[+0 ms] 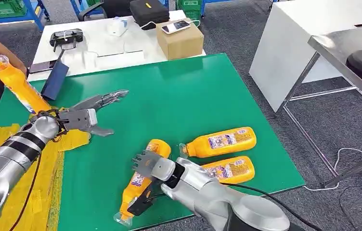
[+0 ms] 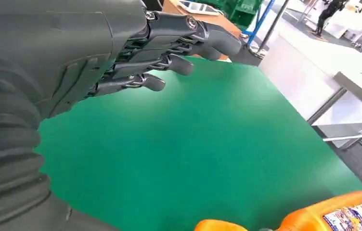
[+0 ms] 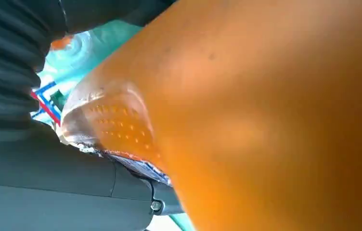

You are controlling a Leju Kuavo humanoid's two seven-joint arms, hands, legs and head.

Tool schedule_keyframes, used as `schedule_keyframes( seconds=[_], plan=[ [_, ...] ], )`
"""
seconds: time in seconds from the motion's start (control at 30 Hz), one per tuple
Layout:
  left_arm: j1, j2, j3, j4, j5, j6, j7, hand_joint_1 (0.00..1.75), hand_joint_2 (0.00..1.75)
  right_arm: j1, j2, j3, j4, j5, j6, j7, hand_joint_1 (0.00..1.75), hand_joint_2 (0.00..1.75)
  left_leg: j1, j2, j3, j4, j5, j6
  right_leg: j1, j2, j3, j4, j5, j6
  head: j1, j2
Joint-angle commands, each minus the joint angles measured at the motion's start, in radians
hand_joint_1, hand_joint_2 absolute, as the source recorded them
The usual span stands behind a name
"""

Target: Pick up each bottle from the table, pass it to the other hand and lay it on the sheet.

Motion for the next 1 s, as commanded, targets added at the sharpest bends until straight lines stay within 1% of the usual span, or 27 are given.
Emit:
schedule_keyframes(
  seconds=[0.03, 0.07, 0.1, 0.13, 0.17, 0.2, 0.23, 0.27, 0.3, 0.33, 0.37, 0.4, 0.43, 0.47, 0.57, 0.6, 0.63, 0.67, 0.7, 0.73, 0.77, 0.8, 0.83, 0.87, 0.9, 0.93, 1.0],
  plan=[
    [-0.061, -0.01, -0.056, 0.076, 0.011, 0.006, 0.002, 0.0, 1.75, 0.043, -0.049, -0.127, 0.097, -0.068, -0.08, 0.073, 1.75, 1.75, 0.002, -0.01, -0.003, 0.0, 0.002, 0.0, 0.002, -0.003, 0.0, -0.003, 0.002, -0.001, 0.0, 0.0],
    [-0.042, 0.017, -0.049, 0.052, 0.017, 0.013, 0.002, 0.0, 1.75, 0.028, -0.05, -0.157, 0.089, -0.087, -0.131, 0.087, 1.75, 1.75, 0.002, -0.01, -0.005, 0.0, 0.003, -0.001, 0.002, 0.0, -0.001, -0.003, 0.003, -0.001, 0.0, 0.0],
    [-0.021, 0.039, -0.038, 0.033, 0.023, 0.021, 0.002, 0.0, 1.75, 0.015, -0.052, -0.184, 0.083, -0.103, -0.183, 0.092, 1.75, 1.75, 0.001, -0.005, -0.003, 0.0, 0.002, 0.0, 0.001, 0.002, -0.001, -0.002, 0.003, 0.0, 0.0, 0.0],
    [0.003, 0.061, -0.026, 0.007, 0.026, 0.029, 0.002, 0.0, 1.75, 0.001, -0.053, -0.208, 0.078, -0.115, -0.229, 0.094, 1.75, 1.75, 0.001, -0.004, -0.003, -0.002, 0.002, -0.001, 0.001, 0.003, 0.004, -0.003, 0.005, -0.001, 0.0, 0.0],
    [0.033, 0.083, -0.01, -0.015, 0.029, 0.043, 0.002, 0.0, 1.75, -0.015, -0.055, -0.24, 0.07, -0.134, -0.285, 0.093, 1.75, 1.75, 0.002, -0.004, -0.005, -0.002, 0.002, -0.001, 0.002, 0.006, 0.007, -0.003, 0.006, -0.001, 0.0, 0.0],
    [0.067, 0.106, 0.012, -0.041, 0.027, 0.049, 0.002, 0.0, 1.75, -0.025, -0.056, -0.284, 0.063, -0.157, -0.364, 0.084, 1.75, 1.75, 0.001, -0.001, -0.004, 0.0, 0.002, -0.001, 0.001, 0.006, 0.007, -0.001, 0.006, 0.0, 0.001, 0.0],
    [0.098, 0.125, 0.033, -0.071, 0.023, 0.05, 0.002, 0.0, 1.75, -0.036, -0.057, -0.333, 0.058, -0.188, -0.407, 0.073, 1.75, 1.75, 0.001, 0.002, -0.003, 0.0, 0.001, 0.0, 0.002, 0.007, 0.008, -0.001, 0.006, 0.0, 0.001, 0.0],
    [0.122, 0.138, 0.049, -0.085, 0.021, 0.059, 0.002, 0.0, 1.75, -0.046, -0.064, -0.383, 0.037, -0.223, -0.466, 0.053, 1.75, 1.75, 0.0, 0.005, -0.003, 0.0, 0.001, 0.0, 0.001, 0.008, 0.006, 0.0, 0.007, -0.001, 0.0, 0.0],
    [0.144, 0.14, 0.076, -0.096, 0.008, 0.063, 0.002, 0.0, 1.75, -0.057, -0.063, -0.422, 0.037, -0.24, -0.505, 0.031, 1.75, 1.75, 0.0, 0.005, -0.007, -0.001, 0.003, -0.002, 0.001, 0.011, 0.002, 0.0, 0.009, -0.002, 0.0, 0.0],
    [0.162, 0.136, 0.109, -0.104, -0.009, 0.061, 0.002, 0.0, 1.75, -0.067, -0.062, -0.465, 0.032, -0.256, -0.527, 0.011, 1.75, 1.75, 0.0, 0.005, -0.01, 0.0, 0.004, -0.003, 0.001, 0.01, -0.001, 0.001, 0.009, -0.002, 0.0, 0.0],
    [0.183, 0.122, 0.154, -0.11, -0.038, 0.058, 0.002, 0.0, 1.75, -0.082, -0.061, -0.517, 0.024, -0.266, -0.547, -0.012, 1.75, 1.75, 0.001, 0.002, -0.013, 0.001, 0.005, -0.003, 0.002, 0.01, -0.003, 0.001, 0.009, -0.002, 0.001, 0.0],
    [0.2, 0.105, 0.196, -0.114, -0.059, 0.06, 0.002, 0.0, 1.75, -0.088, -0.062, -0.559, 0.011, -0.266, -0.579, -0.031, 1.75, 1.75, 0.0, 0.002, -0.016, 0.001, 0.006, -0.003, 0.002, 0.008, -0.007, 0.003, 0.008, -0.001, 0.001, 0.0],
    [0.214, 0.085, 0.236, -0.114, -0.076, 0.062, 0.002, 0.0, 1.75, -0.092, -0.061, -0.6, -0.001, -0.264, -0.599, -0.045, 1.75, 1.75, 0.001, 0.001, -0.02, 0.003, 0.006, -0.004, 0.003, 0.011, -0.01, 0.004, 0.009, -0.001, 0.001, 0.0],
    [0.224, 0.056, 0.273, -0.109, -0.096, 0.075, 0.002, 0.0, 1.75, -0.097, -0.062, -0.633, -0.019, -0.253, -0.638, -0.057, 1.75, 1.75, 0.001, 0.001, -0.022, 0.002, 0.008, -0.003, 0.003, 0.008, -0.012, 0.004, 0.01, -0.002, 0.0, 0.0],
    [0.22, 0.037, 0.279, -0.106, -0.104, 0.084, 0.009, 0.0, 1.75, -0.1, -0.062, -0.641, -0.022, -0.249, -0.632, -0.057, 1.75, 1.75, 0.001, -0.002, -0.028, 0.002, 0.01, -0.002, 0.004, 0.003, -0.017, 0.004, 0.01, -0.001, 0.001, 0.0],
    [0.22, 0.037, 0.279, -0.106, -0.104, 0.084, 0.009, 0.0, 1.75, -0.1, -0.062, -0.641, -0.022, -0.249, -0.632, -0.057, 1.75, 1.75, 0.001, 0.0, -0.029, 0.001, 0.01, -0.002, 0.004, 0.004, -0.019, 0.004, 0.011, -0.001, 0.0, 0.0],
    [0.219, 0.037, 0.281, -0.105, -0.106, 0.085, 0.009, 0.0, 1.75, -0.095, -0.062, -0.641, -0.023, -0.246, -0.635, -0.057, 1.75, 1.75, 0.001, -0.003, -0.03, 0.002, 0.009, -0.002, 0.004, 0.004, -0.018, 0.004, 0.009, -0.001, 0.001, 0.0],
    [0.226, 0.017, 0.317, -0.101, -0.112, 0.097, 0.01, 0.0, 1.75, -0.086, -0.061, -0.667, -0.031, -0.236, -0.686, -0.073, 1.75, 1.75, 0.002, -0.005, -0.029, 0.003, 0.008, -0.003, 0.005, 0.005, -0.018, 0.004, 0.008, -0.002, 0.001, 0.0],
    [0.236, -0.009, 0.354, -0.103, -0.116, 0.108, 0.016, 0.0, 1.75, -0.082, -0.06, -0.696, -0.042, -0.225, -0.739, -0.088, 1.75, 1.75, 0.002, -0.004, -0.031, 0.003, 0.009, -0.002, 0.004, 0.004, -0.018, 0.004, 0.009, -0.002, 0.0, 0.0],
    [0.243, -0.049, 0.397, -0.102, -0.106, 0.128, 0.039, 0.0, 1.75, -0.075, -0.062, -0.726, -0.059, -0.215, -0.803, -0.104, 1.75, 1.75, 0.001, -0.002, -0.032, 0.001, 0.01, -0.002, 0.004, 0.004, -0.02, 0.003, 0.01, -0.001, 0.001, 0.0],
    [0.247, -0.091, 0.441, -0.102, -0.095, 0.147, 0.069, 0.0, 1.75, -0.066, -0.064, -0.761, -0.079, -0.211, -0.855, -0.126, 1.75, 1.75, 0.001, -0.006, -0.032, 0.002, 0.009, -0.002, 0.004, 0.003, -0.019, 0.004, 0.009, -0.002, 0.001, 0.0],
    [0.252, -0.146, 0.5, -0.107, -0.067, 0.168, 0.106, 0.0, 1.75, -0.051, -0.066, -0.807, -0.113, -0.203, -0.924, -0.163, 1.75, 1.75, 0.001, -0.005, -0.033, 0.001, 0.01, -0.002, 0.004, 0.002, -0.021, 0.003, 0.01, -0.001, 0.001, 0.0],
    [0.256, -0.186, 0.546, -0.114, -0.043, 0.174, 0.131, 0.0, 1.75, -0.014, -0.074, -0.891, -0.198, -0.147, -0.932, -0.191, 1.75, 1.75, 0.0, -0.006, -0.035, 0.001, 0.011, -0.002, 0.004, 0.0, -0.022, 0.003, 0.01, -0.001, 0.0, 0.0],
    [0.258, -0.21, 0.569, -0.122, -0.018, 0.171, 0.146, 0.0, 1.75, 0.012, -0.074, -0.939, -0.25, -0.125, -0.932, -0.221, 1.75, 1.75, 0.001, -0.009, -0.034, 0.002, 0.01, -0.002, 0.004, 0.0, -0.021, 0.003, 0.009, -0.002, 0.001, 0.0],
    [0.275, -0.235, 0.614, -0.147, 0.026, 0.15, 0.156, 0.0, 1.75, 0.043, -0.049, -1.029, -0.281, -0.101, -0.932, -0.303, 1.75, 1.75, 0.001, -0.008, -0.037, 0.002, 0.011, -0.002, 0.004, -0.001, -0.023, 0.002, 0.01, -0.001, 0.0, 0.0],
    [0.293, -0.243, 0.633, -0.169, 0.052, 0.134, 0.161, 0.0, 1.75, 0.055, -0.036, -1.052, -0.295, -0.105, -0.932, -0.333, 1.75, 1.75, 0.001, -0.01, -0.036, 0.002, 0.01, -0.002, 0.004, -0.001, -0.022, 0.003, 0.009, -0.001, 0.001, 0.0],
    [0.311, -0.24, 0.64, -0.193, 0.054, 0.128, 0.165, 0.0, 1.75, 0.061, -0.029, -1.053, -0.302, -0.091, -0.932, -0.325, 1.75, 1.75, 0.0, -0.008, -0.036, 0.001, 0.009, -0.002, 0.004, 0.0, -0.022, 0.002, 0.009, -0.001, 0.001, 0.0]
  ],
)
